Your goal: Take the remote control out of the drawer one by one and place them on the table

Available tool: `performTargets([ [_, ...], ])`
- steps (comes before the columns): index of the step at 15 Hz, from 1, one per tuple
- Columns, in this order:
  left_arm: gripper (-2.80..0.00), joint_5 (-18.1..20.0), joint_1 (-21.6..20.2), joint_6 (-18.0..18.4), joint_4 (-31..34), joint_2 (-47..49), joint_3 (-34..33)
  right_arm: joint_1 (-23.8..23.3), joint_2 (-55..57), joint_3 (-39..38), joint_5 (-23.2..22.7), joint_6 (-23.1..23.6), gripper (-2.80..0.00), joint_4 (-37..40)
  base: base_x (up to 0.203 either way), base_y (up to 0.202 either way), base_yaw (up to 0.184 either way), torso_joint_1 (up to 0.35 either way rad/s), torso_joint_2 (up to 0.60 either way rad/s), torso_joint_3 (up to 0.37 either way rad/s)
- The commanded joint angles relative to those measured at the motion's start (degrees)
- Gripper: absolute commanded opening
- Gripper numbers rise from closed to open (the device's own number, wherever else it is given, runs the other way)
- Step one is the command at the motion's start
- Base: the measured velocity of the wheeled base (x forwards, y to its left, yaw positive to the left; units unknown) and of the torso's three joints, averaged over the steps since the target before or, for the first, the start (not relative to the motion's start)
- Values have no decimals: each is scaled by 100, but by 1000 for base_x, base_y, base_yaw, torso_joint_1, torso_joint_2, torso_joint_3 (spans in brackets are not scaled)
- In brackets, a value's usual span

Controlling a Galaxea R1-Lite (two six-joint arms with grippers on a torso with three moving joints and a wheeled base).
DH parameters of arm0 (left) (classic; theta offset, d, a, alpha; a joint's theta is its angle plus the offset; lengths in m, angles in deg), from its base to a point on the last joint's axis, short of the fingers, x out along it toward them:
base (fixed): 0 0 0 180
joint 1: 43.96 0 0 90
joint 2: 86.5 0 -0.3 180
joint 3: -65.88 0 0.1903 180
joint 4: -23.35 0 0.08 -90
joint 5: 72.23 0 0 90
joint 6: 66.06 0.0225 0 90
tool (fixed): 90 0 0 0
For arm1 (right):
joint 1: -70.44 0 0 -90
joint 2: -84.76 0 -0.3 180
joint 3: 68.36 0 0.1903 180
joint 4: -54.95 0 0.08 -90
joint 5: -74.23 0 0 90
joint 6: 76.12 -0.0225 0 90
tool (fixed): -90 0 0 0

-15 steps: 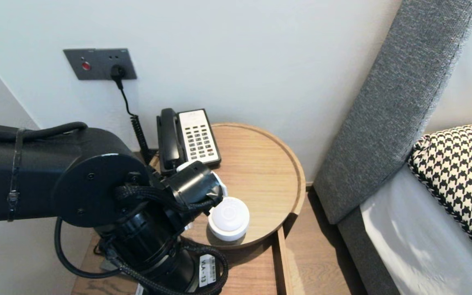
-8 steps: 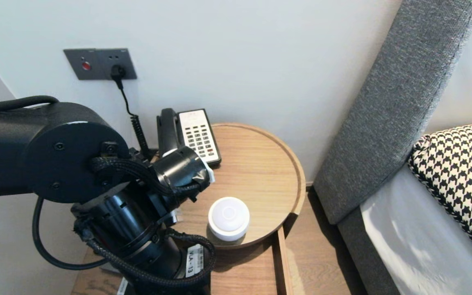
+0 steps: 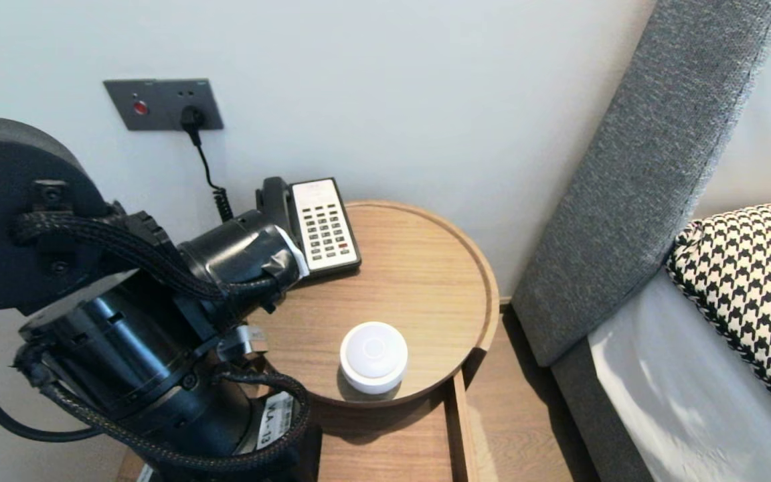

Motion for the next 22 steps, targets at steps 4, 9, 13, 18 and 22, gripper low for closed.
performTargets([
  [4, -280, -73, -87, -48, 541, -596, 383, 2, 4, -149, 0, 0, -280, -3, 0, 0, 0, 0, 0, 0],
  [9, -280, -889, -446, 200, 583, -609, 834, 2, 4, -149, 0, 0, -280, -3, 0, 0, 0, 0, 0, 0],
  [13, -280, -1570, -474, 506, 536, -407, 1174, 2, 4, -149, 0, 0, -280, -3, 0, 0, 0, 0, 0, 0],
  [18, -280, -2021, -470, 1149, -37, -323, 917, 2, 4, -149, 0, 0, -280, -3, 0, 0, 0, 0, 0, 0],
  [22, -280, -2147, -465, 1320, -621, -79, 612, 2, 4, -149, 0, 0, -280, -3, 0, 0, 0, 0, 0, 0],
])
